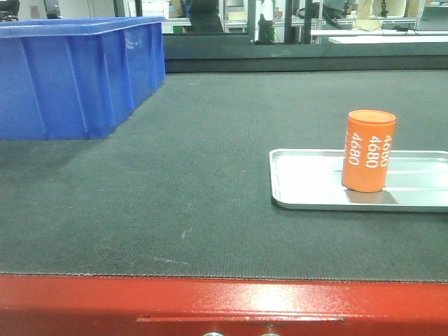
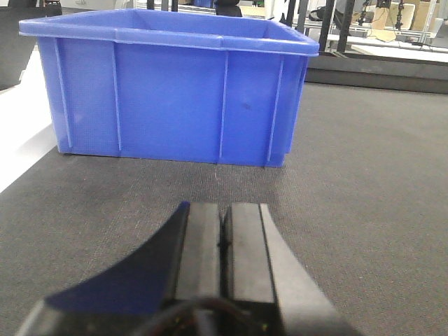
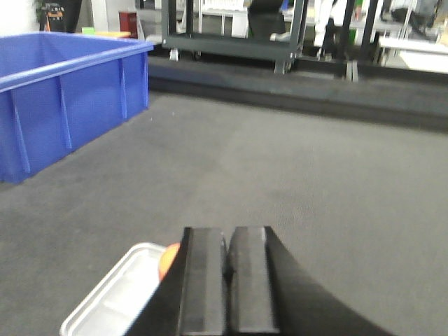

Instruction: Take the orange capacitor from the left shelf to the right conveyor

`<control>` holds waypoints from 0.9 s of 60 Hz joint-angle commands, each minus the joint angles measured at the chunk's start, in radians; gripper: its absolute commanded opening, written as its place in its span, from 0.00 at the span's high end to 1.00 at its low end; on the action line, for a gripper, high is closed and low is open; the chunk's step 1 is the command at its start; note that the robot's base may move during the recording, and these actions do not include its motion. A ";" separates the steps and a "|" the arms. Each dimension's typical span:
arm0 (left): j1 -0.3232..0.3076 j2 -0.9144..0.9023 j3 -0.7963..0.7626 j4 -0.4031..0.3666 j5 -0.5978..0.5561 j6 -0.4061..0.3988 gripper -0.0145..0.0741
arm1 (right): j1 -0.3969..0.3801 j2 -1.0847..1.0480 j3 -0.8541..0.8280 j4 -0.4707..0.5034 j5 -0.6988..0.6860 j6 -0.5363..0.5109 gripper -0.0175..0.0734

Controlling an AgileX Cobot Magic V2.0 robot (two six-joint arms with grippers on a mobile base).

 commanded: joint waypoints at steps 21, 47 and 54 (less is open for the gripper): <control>0.000 -0.020 -0.004 0.000 -0.082 0.000 0.95 | -0.256 -0.274 0.039 0.035 0.268 -0.001 0.74; 0.000 -0.020 -0.004 0.000 -0.082 0.000 0.95 | -0.300 -0.344 0.369 0.050 -0.166 -0.001 0.74; 0.000 -0.020 -0.004 0.000 -0.082 0.000 0.95 | -0.301 -0.416 0.369 0.050 -0.086 -0.001 0.74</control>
